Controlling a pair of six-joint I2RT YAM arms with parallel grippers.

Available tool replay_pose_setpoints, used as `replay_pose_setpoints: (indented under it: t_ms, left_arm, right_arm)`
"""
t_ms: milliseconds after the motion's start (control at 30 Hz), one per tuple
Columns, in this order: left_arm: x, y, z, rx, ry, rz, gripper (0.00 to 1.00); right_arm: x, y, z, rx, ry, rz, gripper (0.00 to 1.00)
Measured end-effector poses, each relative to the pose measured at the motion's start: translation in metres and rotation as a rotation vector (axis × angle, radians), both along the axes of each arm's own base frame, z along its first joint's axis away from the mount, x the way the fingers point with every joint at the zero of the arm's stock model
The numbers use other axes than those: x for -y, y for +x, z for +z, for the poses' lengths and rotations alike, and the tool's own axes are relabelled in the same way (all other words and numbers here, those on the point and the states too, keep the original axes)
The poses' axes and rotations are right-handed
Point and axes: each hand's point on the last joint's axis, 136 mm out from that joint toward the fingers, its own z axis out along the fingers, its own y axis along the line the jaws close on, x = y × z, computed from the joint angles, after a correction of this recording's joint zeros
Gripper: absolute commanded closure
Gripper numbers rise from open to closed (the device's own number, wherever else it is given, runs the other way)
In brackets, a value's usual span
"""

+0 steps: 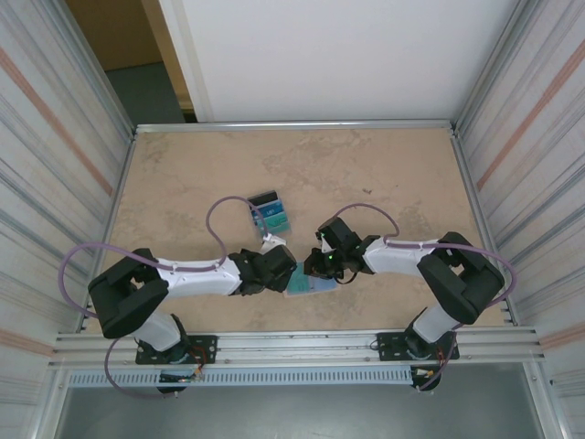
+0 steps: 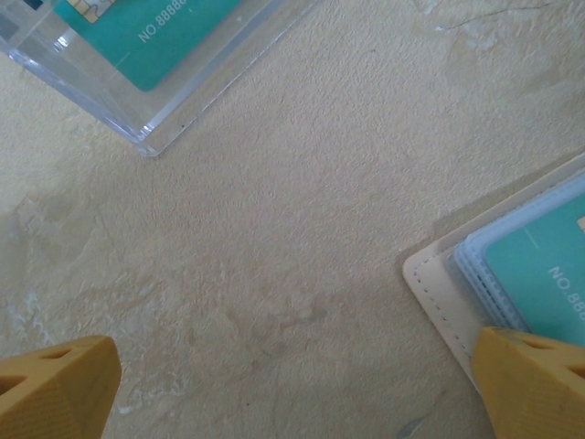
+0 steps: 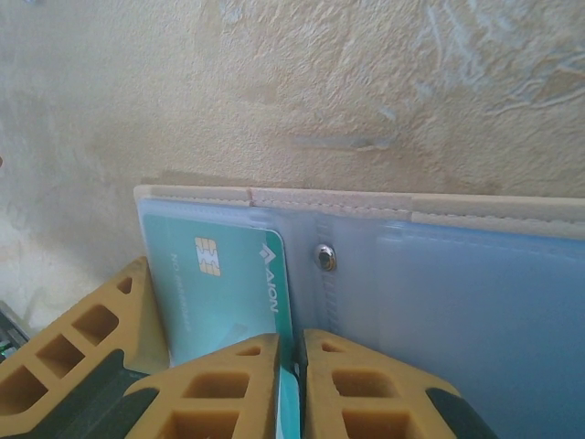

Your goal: Take the credit cards out of the card holder

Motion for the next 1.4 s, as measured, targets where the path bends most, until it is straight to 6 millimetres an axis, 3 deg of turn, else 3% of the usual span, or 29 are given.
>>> replay_pose_setpoints:
  t_ms: [700,1000,1400]
  left_arm:
    - [0.001,-0.001,0.000,-0.003,0.019,-0.007,0.01]
    - [0.002,-0.001,-0.001,-0.005,0.023,-0.006,0.01]
    - [0.002,-0.001,0.000,0.002,0.031,-0.009,0.01]
  right_arm:
    - [-0.002,-0.002,0.001,-0.018,0.133,-0.005,0.90]
    - [-0.005,-0.001,0.015,0.011,0.201,-0.006,0.90]
    - [-0.008,-0.003,0.019,0.018,0.240,0.008,0.91]
